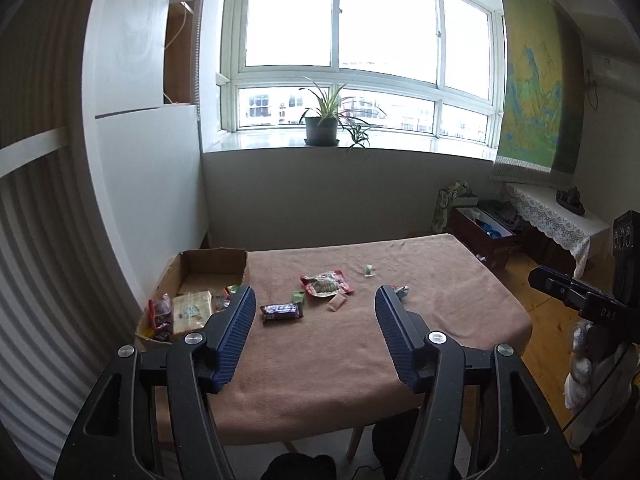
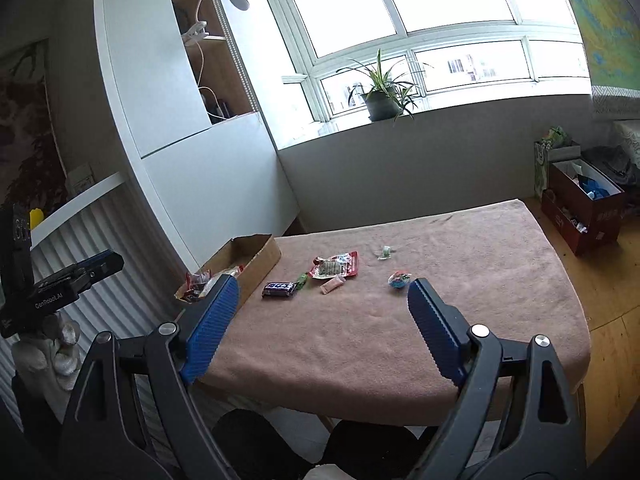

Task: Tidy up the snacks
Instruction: 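Move both grippers back over the remaining snacks, then grasp the chocolate bar with the left gripper while the right gripper grasps the jelly cup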

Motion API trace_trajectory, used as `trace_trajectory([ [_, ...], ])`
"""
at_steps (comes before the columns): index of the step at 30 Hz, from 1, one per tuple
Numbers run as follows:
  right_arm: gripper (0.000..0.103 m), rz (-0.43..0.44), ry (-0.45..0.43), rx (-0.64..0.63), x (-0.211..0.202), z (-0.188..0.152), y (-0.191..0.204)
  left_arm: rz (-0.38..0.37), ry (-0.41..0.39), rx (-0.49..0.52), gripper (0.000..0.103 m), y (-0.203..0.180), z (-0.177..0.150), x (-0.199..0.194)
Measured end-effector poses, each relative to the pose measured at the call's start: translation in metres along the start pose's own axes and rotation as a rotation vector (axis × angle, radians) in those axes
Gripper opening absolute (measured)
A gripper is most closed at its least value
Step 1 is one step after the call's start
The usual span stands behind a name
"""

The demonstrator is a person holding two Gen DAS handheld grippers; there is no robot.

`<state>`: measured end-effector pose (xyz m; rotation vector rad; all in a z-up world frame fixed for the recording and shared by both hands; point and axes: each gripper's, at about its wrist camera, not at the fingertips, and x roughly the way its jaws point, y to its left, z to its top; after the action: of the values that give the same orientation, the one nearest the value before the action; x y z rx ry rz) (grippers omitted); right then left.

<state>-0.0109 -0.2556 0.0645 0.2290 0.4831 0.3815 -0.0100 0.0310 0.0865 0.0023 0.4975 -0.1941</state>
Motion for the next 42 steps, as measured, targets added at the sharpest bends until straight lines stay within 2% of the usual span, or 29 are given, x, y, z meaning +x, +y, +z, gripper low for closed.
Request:
trace_trajectory([
  [5,0.089,-0.038,0.051,-0.001,0.031,0.005,-0.025,0.049,0.091,-0.030,0.062,0.008,-0.006,0.048],
  [11,0.089,-0.063,0.132,-0.010,0.075,0.018,-0.052,0.030,0.221,-0.077,0.062,0.019,0.000,0.123],
  [19,0.089,-0.053,0.251,0.016,0.129,0.023,-0.077,-0.004,0.425,-0.173,0.062,0.040,0.001,0.250],
  [23,0.089,-0.031,0.317,0.082,0.158,0.022,-0.089,0.003,0.486,-0.206,0.062,0.048,-0.003,0.290],
  [26,0.089,-0.027,0.353,0.130,0.177,0.020,-0.095,-0.021,0.537,-0.252,0.062,0.056,-0.009,0.314],
  [28,0.088,-0.032,0.362,0.132,0.185,0.018,-0.093,0.008,0.567,-0.266,0.062,0.063,-0.014,0.327],
  [31,0.088,-0.060,0.354,0.097,0.192,0.017,-0.087,0.007,0.616,-0.285,0.062,0.069,-0.025,0.337],
  [36,0.088,-0.079,0.355,0.119,0.205,0.012,-0.087,-0.026,0.673,-0.197,0.062,0.055,-0.034,0.343],
  [38,0.088,-0.094,0.361,0.124,0.212,0.009,-0.087,-0.026,0.672,-0.170,0.061,0.052,-0.037,0.337],
  [42,0.088,-0.108,0.376,0.124,0.224,0.007,-0.085,-0.075,0.677,-0.196,0.061,0.061,-0.039,0.326],
])
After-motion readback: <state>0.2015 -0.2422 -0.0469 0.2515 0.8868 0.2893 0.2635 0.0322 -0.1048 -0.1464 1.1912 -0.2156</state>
